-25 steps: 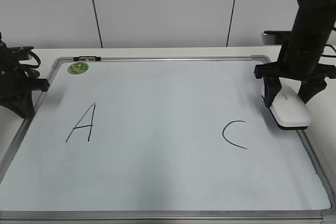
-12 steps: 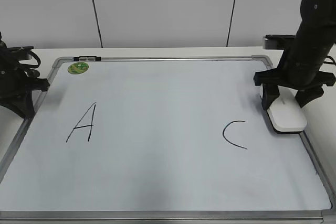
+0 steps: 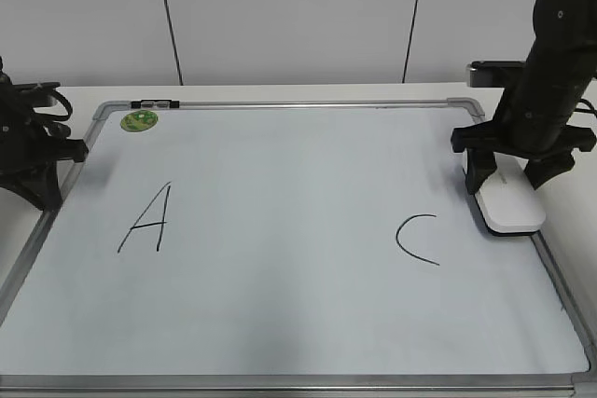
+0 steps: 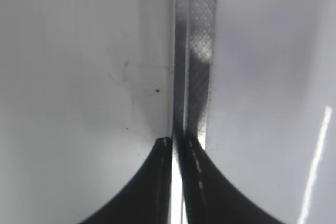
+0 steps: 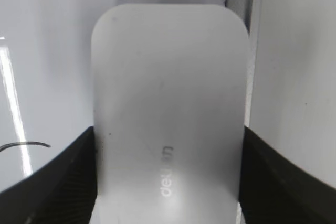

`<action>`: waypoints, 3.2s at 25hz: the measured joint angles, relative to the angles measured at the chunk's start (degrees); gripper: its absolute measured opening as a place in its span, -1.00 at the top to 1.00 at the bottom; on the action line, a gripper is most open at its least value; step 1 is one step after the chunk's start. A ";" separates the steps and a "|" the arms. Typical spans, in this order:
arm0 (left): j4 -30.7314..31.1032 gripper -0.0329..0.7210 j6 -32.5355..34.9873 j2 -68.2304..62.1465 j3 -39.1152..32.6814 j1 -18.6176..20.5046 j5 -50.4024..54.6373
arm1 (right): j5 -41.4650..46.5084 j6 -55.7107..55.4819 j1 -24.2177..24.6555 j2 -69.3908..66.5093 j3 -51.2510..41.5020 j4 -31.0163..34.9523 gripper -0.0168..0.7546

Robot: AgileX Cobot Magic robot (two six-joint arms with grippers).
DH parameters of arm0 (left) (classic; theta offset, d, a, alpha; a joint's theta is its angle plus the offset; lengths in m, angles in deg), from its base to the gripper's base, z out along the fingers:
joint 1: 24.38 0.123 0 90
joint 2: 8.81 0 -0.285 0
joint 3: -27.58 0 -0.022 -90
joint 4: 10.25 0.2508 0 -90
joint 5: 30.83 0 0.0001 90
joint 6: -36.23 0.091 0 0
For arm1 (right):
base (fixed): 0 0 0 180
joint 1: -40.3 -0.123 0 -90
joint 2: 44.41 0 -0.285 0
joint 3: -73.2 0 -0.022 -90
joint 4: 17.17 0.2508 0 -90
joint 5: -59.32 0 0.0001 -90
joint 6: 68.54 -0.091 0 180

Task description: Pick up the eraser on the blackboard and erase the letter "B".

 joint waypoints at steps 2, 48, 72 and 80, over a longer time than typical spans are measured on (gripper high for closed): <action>0.00 0.84 0.00 0.00 0.00 0.00 0.00 | 0.00 0.00 0.00 0.00 0.00 0.00 -0.40; -0.29 0.34 1.26 1.07 -0.12 -0.10 0.21 | 7.20 -0.82 0.82 -4.01 8.38 0.44 -0.76; 2.22 -0.60 1.26 30.12 -5.67 -0.10 1.06 | 9.92 -7.01 -3.23 12.96 4.20 -5.73 -0.26; 3.65 -0.59 1.26 49.21 -23.07 -0.10 -7.66 | -4.74 -18.49 -8.77 28.72 -14.58 -13.27 -0.25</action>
